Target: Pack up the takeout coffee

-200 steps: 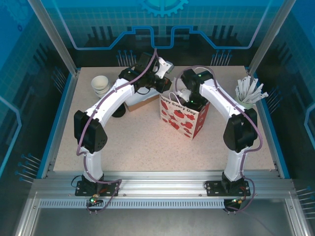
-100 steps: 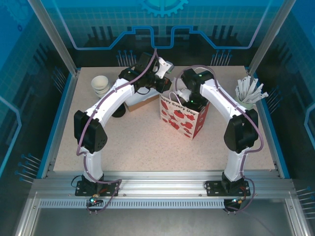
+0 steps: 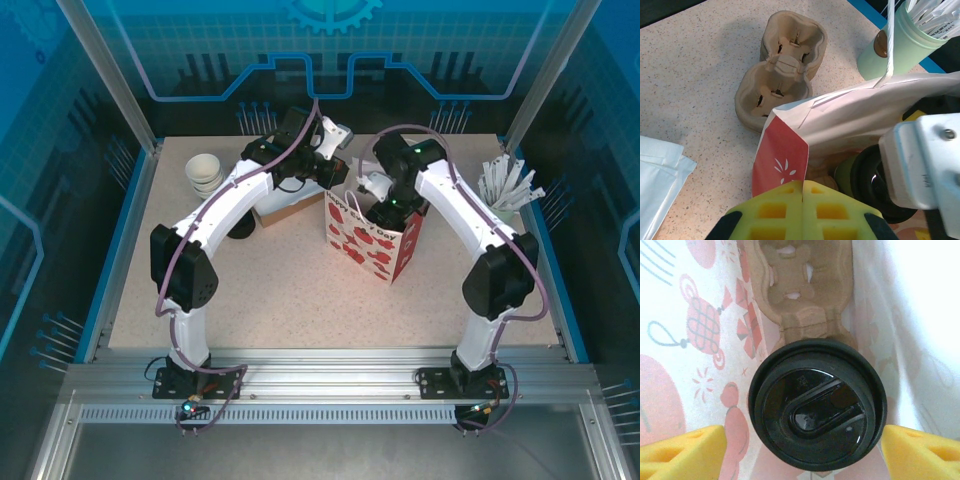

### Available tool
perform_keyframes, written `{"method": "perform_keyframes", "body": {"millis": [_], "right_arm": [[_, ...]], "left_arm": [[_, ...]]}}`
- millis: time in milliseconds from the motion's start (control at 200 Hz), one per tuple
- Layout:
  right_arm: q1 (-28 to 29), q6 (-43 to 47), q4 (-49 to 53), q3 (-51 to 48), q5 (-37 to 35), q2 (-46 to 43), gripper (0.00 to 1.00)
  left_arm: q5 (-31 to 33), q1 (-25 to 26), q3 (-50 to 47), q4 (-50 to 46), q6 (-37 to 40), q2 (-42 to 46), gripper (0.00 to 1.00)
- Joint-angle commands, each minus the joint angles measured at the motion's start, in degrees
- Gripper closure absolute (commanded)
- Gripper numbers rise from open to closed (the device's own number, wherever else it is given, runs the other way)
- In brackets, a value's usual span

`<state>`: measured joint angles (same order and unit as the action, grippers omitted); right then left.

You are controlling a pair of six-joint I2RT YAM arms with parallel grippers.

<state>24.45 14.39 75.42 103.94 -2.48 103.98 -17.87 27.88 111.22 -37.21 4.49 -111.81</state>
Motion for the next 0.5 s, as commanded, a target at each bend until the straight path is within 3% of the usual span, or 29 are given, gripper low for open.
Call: {"method": "perform_keyframes", "body": {"millis": [0,495], "right_arm": [[0.5,-0.8,1.7,2.5,2.2,-2.8,0.18],[0.3,-2.0,0.9,7.8,6.3,-8.1,0.17]], "left_arm": [[-0.4,0.1,-0.9,-3.4,-0.2,0.4,1.0],[-0.4,0.1,-0.9,-3.3,-0.4,0.4,1.0]]}}
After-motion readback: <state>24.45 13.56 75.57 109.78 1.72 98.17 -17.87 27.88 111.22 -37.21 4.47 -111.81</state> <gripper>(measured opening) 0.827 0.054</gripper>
